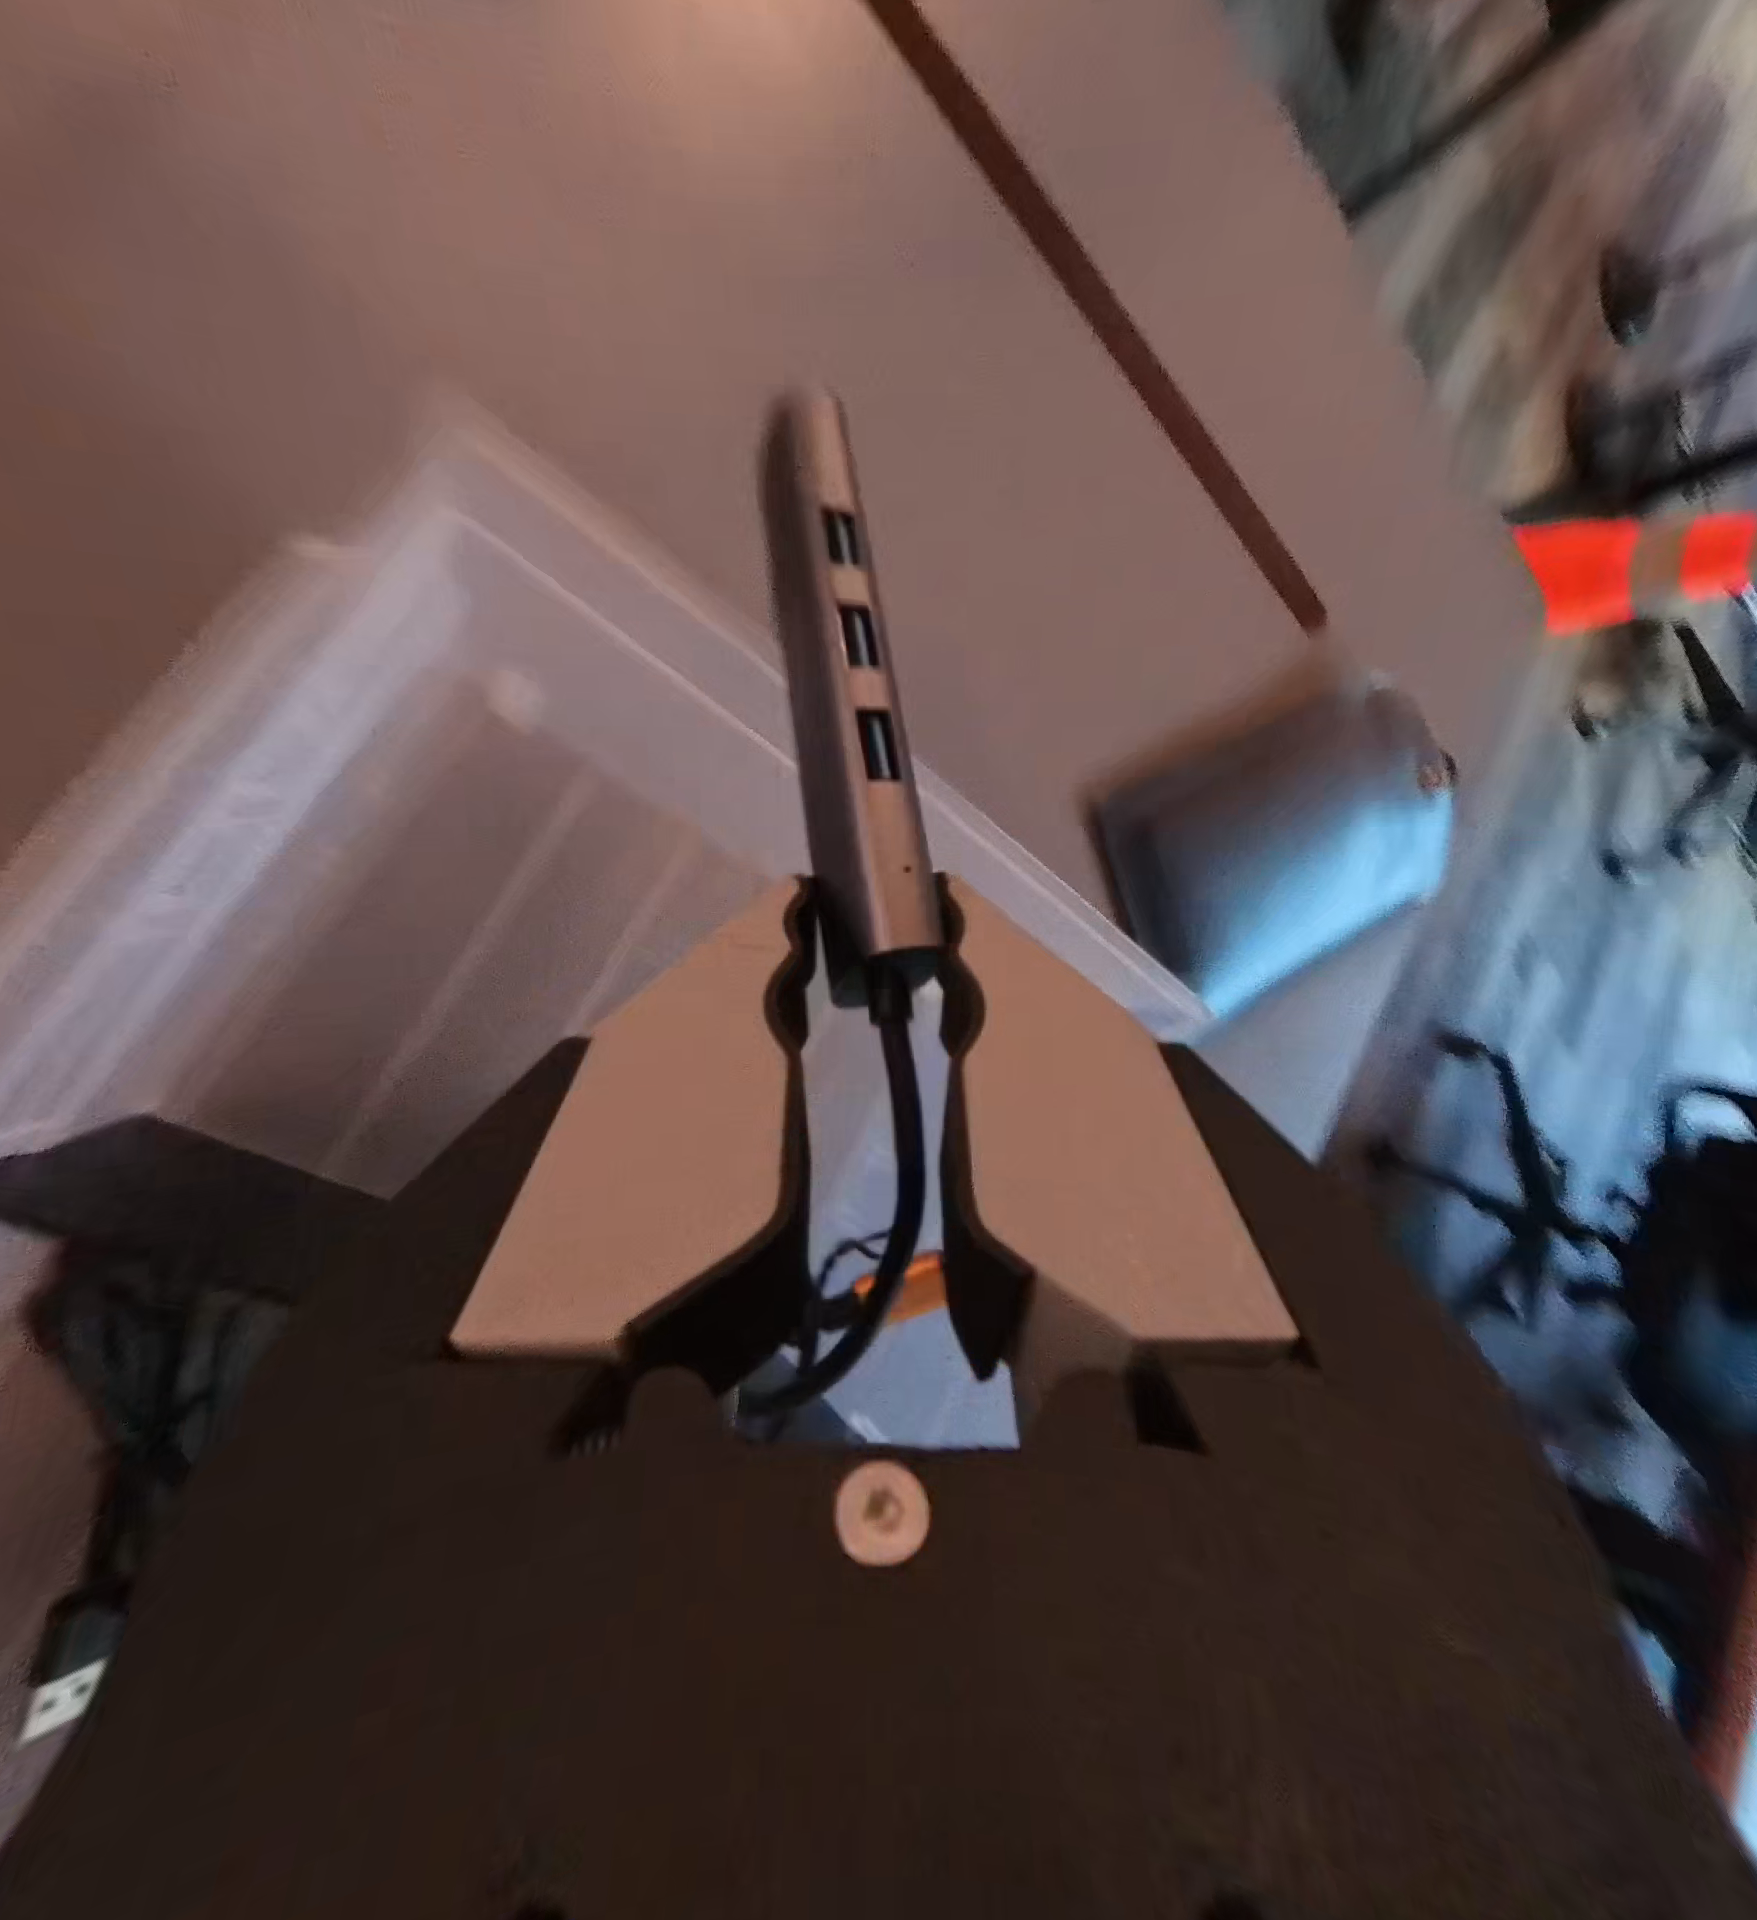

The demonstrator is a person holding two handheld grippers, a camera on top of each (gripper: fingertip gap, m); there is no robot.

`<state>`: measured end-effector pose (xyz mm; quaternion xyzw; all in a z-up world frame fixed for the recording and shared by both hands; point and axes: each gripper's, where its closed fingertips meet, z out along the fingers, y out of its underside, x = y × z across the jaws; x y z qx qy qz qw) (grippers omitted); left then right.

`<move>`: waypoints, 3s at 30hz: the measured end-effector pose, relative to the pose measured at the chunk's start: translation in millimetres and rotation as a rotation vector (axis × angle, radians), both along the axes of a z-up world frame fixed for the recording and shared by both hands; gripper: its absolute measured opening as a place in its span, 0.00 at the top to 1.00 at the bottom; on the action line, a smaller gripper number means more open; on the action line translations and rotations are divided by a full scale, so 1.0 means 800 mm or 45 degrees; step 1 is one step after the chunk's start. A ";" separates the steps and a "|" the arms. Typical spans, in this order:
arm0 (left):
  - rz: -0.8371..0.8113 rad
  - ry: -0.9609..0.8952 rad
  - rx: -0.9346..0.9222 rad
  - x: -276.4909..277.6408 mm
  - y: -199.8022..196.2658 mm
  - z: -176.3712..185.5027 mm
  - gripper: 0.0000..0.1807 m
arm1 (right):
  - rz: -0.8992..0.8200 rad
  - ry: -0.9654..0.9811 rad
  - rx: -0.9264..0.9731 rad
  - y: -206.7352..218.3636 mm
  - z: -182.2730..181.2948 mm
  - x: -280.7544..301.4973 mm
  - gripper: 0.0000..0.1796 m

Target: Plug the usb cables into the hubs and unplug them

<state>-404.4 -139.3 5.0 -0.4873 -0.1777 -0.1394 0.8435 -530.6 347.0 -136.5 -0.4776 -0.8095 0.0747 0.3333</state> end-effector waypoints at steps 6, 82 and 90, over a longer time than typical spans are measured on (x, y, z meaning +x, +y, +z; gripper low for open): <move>-0.044 -0.028 0.005 -0.007 0.008 -0.006 1.00 | -0.288 -0.536 0.319 0.056 -0.030 0.051 0.83; 0.879 -0.059 -1.299 -0.103 -0.184 -0.151 0.84 | 0.513 0.514 -1.085 -0.397 0.024 0.142 0.60; 0.539 -0.109 -1.483 -0.080 -0.118 -0.225 0.68 | 0.550 0.528 -0.872 -0.399 -0.058 0.085 0.68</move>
